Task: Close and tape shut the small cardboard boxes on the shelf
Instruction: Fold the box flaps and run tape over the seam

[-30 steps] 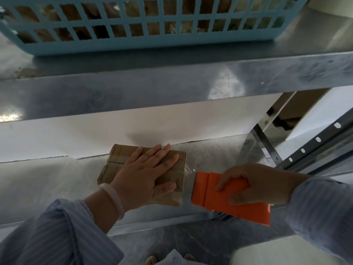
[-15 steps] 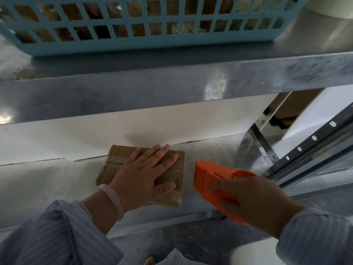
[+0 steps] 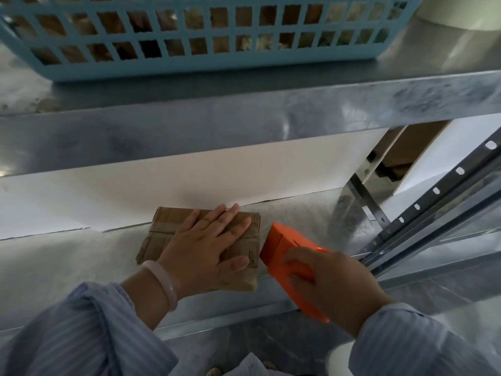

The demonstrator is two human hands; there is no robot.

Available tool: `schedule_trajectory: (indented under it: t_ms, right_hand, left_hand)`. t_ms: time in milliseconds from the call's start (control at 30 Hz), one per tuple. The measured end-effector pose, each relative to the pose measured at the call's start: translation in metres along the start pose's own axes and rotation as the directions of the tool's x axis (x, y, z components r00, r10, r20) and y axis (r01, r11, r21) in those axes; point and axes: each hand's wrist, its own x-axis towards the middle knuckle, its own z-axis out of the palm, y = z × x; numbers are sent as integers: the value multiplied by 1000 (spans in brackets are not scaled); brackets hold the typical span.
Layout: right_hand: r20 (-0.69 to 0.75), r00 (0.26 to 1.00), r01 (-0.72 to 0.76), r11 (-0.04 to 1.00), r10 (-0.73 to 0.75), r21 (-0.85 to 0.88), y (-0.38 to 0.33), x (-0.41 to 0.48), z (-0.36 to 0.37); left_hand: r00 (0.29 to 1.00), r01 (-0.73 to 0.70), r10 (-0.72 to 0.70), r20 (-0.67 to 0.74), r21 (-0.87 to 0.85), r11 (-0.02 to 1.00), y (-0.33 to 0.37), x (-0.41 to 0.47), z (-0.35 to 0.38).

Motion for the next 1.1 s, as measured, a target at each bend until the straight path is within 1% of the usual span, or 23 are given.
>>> schedule_trajectory:
  t_ms: [167, 400, 567, 700, 767, 833, 933, 1000, 1100]
  right_hand:
    - [-59, 998, 23, 993, -30, -113, -15, 12, 4]
    - [-99, 994, 19, 980, -40, -199, -22, 21, 14]
    - [-160, 987, -18, 985, -10, -171, -24, 25, 20]
    - [-192, 981, -39, 992, 16, -117, -28, 25, 22]
    - [-198, 979, -69, 995, 53, -74, -31, 23, 22]
    - [-179, 977, -118, 993, 113, -15, -32, 18, 21]
    - [-80, 980, -177, 981, 183, 76, -33, 4, 13]
    - [-29, 981, -190, 976, 194, 106, -34, 0, 5]
    - [-2, 982, -188, 977, 189, 98, -38, 8, -3]
  left_hand:
    - [1000, 12, -12, -19, -10, 1000, 0, 3, 3]
    - [998, 59, -61, -32, -43, 997, 6, 7, 4]
    - [993, 108, -109, -32, -54, 993, 11, 8, 1]
    - [992, 122, -124, -40, -42, 992, 14, 8, -1]
    - [990, 129, -131, -47, -42, 991, 15, 8, -1]
    - [990, 130, -132, -53, -50, 990, 15, 8, 0]
    - [990, 120, -124, -67, -61, 991, 15, 8, 2]
    - [990, 118, -122, -72, -55, 991, 15, 7, 3]
    - [989, 123, -126, -73, -52, 991, 15, 7, 4]
